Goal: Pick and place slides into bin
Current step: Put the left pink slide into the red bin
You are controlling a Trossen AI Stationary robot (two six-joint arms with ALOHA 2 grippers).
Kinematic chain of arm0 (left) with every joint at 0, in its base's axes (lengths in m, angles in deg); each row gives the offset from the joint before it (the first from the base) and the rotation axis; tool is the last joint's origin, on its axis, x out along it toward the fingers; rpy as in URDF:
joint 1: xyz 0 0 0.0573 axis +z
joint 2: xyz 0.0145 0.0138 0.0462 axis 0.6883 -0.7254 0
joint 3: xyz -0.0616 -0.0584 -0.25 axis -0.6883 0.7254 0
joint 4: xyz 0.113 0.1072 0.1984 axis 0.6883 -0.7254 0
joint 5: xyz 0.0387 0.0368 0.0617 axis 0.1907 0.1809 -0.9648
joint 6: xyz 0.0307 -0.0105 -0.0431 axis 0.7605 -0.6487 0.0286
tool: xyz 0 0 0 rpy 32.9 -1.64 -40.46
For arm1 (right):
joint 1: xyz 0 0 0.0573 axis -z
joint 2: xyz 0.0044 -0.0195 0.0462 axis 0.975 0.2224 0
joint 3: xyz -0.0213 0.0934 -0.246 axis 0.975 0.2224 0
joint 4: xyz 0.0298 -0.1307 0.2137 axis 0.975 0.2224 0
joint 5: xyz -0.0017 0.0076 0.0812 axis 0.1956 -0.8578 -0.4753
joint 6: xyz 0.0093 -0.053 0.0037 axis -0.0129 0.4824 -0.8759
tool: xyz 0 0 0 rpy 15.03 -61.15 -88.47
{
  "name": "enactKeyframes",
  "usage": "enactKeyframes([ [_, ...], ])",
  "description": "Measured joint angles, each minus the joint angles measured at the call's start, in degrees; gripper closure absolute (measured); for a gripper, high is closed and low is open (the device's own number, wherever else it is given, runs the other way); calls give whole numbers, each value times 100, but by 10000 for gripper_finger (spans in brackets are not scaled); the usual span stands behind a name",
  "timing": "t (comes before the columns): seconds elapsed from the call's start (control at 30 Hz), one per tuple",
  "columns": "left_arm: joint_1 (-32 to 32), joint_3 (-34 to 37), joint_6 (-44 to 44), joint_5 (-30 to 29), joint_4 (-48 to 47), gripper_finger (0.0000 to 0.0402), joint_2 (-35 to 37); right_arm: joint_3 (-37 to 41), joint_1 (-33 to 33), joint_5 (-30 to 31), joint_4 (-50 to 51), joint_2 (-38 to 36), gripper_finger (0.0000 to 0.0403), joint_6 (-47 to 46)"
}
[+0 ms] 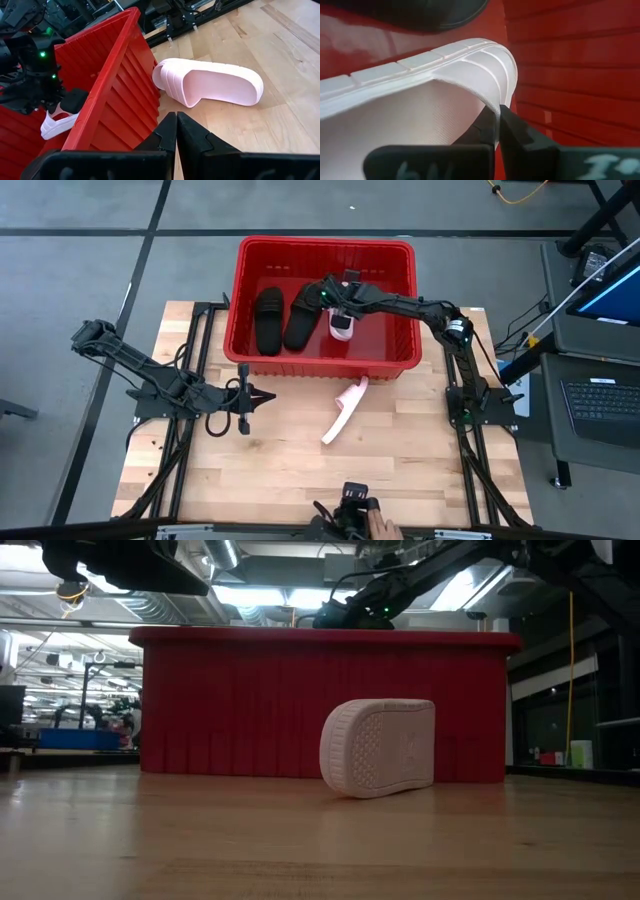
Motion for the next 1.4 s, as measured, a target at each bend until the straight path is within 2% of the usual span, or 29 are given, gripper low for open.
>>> enactKeyframes([
  [0.67,0,0,-2,0,0,395,0,-2,-2,-10,34,0,393,133],
  [0.8,0,0,-2,0,0,400,0,-2,-2,-198,70,0,393,138],
  [1.4,0,0,0,0,-2,400,0,-2,-2,-298,188,-4,393,143],
])
